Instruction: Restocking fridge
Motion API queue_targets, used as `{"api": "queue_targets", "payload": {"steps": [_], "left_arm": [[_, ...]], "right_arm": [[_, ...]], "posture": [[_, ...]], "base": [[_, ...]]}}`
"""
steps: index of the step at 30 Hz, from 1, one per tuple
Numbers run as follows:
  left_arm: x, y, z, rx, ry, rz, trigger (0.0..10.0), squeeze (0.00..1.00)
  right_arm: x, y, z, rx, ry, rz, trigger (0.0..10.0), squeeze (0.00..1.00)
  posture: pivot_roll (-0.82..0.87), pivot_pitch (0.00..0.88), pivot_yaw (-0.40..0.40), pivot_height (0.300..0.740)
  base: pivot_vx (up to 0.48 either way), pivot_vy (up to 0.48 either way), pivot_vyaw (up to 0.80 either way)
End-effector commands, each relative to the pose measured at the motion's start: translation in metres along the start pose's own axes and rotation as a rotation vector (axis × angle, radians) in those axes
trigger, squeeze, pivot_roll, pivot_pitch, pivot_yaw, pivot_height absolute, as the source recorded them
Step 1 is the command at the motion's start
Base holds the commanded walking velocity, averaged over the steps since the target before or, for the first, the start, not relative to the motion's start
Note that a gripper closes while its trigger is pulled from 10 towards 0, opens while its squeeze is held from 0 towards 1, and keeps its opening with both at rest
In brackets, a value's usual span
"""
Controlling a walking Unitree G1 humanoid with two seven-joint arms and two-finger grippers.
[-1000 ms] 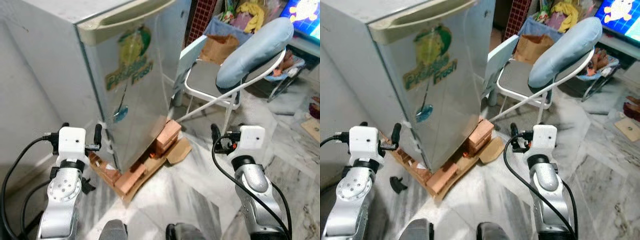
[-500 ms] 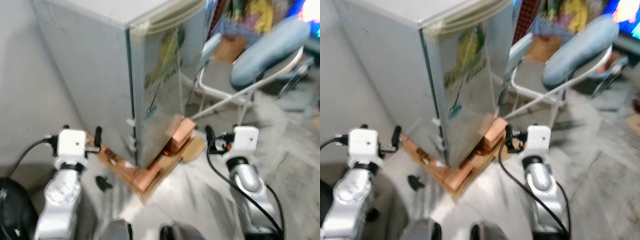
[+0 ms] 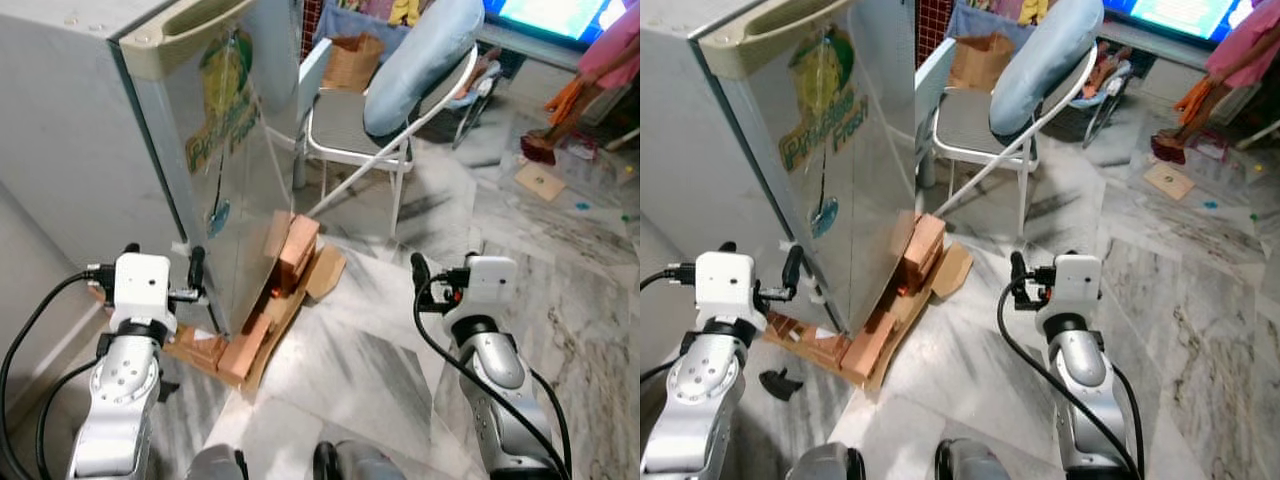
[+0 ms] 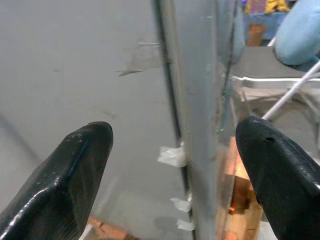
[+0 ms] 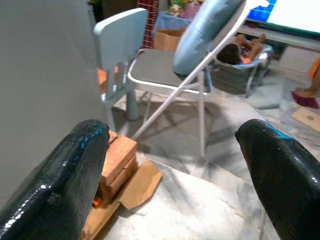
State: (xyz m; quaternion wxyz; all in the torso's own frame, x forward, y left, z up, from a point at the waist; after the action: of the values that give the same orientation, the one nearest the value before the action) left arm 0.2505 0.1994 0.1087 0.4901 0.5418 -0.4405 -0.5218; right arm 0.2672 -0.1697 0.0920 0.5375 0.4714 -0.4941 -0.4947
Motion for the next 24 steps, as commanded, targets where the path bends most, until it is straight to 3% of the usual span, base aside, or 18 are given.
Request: {"api": "queue_targets", "payload": {"steps": [1, 8, 13, 24], "left_arm": [[-0.001, -0.001, 0.001, -0.014, -0.005, 0.001, 10.0, 0.00], [0.002, -0.001, 0.002, -0.007, -0.029, 0.003, 10.0, 0.00], [0.005, 0.000, 0.002, 0.000, -0.058, -0.012, 10.0, 0.00], [0.016, 0.005, -0.001, 0.014, -0.140, 0.038, 10.0, 0.00]], "right_arm": [[0.002, 0.004, 0.002, 0.013, -0.009, 0.005, 10.0, 0.00], [0.003, 0.004, 0.002, 0.009, -0.015, 0.005, 10.0, 0.00], [0.003, 0.003, 0.002, 0.006, -0.017, 0.003, 10.0, 0.00], [0.002, 0.003, 0.002, -0.001, -0.016, 0.003, 10.0, 0.00]], "posture": [[0.06, 0.102, -0.069, 0.740], [0.06, 0.105, -0.066, 0.740], [0.06, 0.106, -0.067, 0.740], [0.06, 0.109, -0.070, 0.740]], "base": [[0.000, 0.480, 0.00], [0.000, 0.480, 0.00], [0.000, 0.000, 0.00], [0.000, 0.000, -0.77]]}}
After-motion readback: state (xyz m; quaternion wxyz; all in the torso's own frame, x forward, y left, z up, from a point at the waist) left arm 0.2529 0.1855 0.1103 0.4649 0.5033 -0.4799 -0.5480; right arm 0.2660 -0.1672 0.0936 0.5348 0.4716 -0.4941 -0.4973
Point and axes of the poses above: a point about 5 cm out from each wrist's last joint towards the gripper, its own z axis pointing back from the gripper into the wrist, its own y axis along the axis of the wrist's last joint, x = y × z, the point moved 1 cm from there along -z, pointing out of the wrist towards the gripper, and after that the axes turned 5 degrees about z, right-handed, at the moved point
